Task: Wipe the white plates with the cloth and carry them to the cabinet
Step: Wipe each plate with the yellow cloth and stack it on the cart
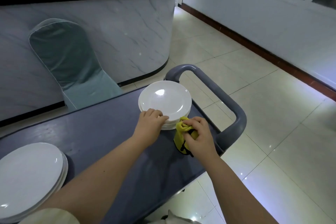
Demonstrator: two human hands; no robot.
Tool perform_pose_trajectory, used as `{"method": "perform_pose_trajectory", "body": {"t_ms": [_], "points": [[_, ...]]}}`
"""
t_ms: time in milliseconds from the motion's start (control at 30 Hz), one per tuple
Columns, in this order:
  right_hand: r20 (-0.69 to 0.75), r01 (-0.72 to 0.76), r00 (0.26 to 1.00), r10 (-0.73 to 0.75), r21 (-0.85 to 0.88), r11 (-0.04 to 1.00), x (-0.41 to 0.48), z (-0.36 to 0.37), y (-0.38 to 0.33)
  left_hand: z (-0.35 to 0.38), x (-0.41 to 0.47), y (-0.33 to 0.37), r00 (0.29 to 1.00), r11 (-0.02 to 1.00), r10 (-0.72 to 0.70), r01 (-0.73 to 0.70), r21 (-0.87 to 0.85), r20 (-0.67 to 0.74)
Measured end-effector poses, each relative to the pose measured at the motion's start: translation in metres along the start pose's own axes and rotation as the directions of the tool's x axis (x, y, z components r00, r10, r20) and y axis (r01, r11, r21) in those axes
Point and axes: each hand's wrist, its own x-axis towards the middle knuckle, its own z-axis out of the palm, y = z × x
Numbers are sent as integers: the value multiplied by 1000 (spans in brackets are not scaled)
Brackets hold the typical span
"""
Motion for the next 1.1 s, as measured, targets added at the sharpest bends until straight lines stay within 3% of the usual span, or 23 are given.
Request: {"method": "perform_pose_trajectory", "body": {"t_ms": [167,333,400,567,667,733,900,1000,1100], "points": [[31,94,995,-95,42,995,13,32,-36,-38,-16,-24,969,983,-181,180,-24,-170],[202,207,953,-224,99,973,20,110,-76,-79,-99,-88,851,868,-495,491,-70,-175],[272,246,924,-267,111,963,18,148,-88,-88,-145,-110,746,760,-649,645,-80,-150],[451,228,849,-276,157,961,-4,234,-106,-93,-266,-137,389,411,-910,891,-190,-146],[516,222,807,-288,187,957,-23,273,-110,-91,-322,-139,158,217,-968,917,-336,-193],[559,211,780,-283,191,959,-33,293,-111,-89,-345,-141,57,147,-976,881,-449,-209],[612,152,758,-227,173,973,-51,321,-114,-95,-356,-160,-183,-104,-983,681,-725,-31],[607,132,767,-209,170,977,-57,325,-115,-102,-351,-177,-236,-217,-970,705,-675,66],[603,114,775,-191,163,980,-58,323,-114,-107,-345,-186,-189,-175,-982,873,-456,17]]}}
